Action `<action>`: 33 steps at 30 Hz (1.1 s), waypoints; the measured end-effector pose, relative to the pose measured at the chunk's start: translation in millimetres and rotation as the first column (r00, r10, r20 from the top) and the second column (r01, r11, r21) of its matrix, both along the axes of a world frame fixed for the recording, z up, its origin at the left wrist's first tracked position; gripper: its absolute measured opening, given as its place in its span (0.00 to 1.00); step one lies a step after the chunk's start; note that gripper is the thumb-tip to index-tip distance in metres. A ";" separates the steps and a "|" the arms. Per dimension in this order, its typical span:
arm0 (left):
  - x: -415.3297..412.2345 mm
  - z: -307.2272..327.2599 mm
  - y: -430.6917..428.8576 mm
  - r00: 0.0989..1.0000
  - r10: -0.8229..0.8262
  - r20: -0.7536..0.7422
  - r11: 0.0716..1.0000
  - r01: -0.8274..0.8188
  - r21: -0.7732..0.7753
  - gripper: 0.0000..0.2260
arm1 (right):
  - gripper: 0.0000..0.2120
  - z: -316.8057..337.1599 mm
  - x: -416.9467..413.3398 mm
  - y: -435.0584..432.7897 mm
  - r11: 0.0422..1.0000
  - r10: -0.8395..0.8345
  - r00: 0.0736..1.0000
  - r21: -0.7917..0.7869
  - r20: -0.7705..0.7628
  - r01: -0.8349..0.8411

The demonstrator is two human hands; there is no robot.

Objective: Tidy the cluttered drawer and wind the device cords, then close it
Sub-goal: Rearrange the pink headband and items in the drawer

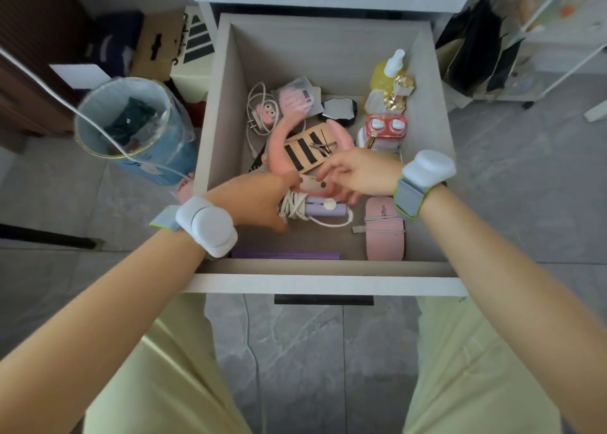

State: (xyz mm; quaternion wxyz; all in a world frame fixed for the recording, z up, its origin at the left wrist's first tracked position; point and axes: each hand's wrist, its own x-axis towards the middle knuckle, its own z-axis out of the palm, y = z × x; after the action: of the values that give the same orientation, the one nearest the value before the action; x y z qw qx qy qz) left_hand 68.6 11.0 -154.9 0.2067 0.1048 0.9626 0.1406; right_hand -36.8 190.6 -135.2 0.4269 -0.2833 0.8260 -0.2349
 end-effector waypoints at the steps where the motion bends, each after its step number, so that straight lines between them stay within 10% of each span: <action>1: 0.1 -3.7 0.5 0.997 -0.006 0.072 1.000 0.006 0.006 0.22 | 0.14 -5.4 7.4 -7.4 1.000 0.003 1.000 0.017 0.020 -0.004; 13: 4.2 -26.6 13.9 0.936 -0.047 0.348 0.998 0.054 -0.011 0.38 | 0.05 -30.1 48.0 -22.9 0.791 0.595 0.773 0.333 -0.220 -0.513; 22: 3.3 -31.0 22.5 0.909 0.144 0.390 0.989 -0.116 -0.095 0.23 | 0.04 -31.6 52.4 -30.8 0.708 0.663 0.724 0.475 -0.191 -0.522; 33: -4.8 -23.7 10.2 0.953 0.018 0.304 0.980 0.044 -0.195 0.09 | 0.25 -20.8 54.7 -21.8 0.888 0.456 0.846 0.212 -0.277 -0.409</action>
State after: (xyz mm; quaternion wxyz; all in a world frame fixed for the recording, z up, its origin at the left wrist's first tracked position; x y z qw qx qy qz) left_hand 63.8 21.2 -178.6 0.3627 0.0670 0.9278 0.0568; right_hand 17.9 168.8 -156.0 0.3488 -0.4647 0.8135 -0.0229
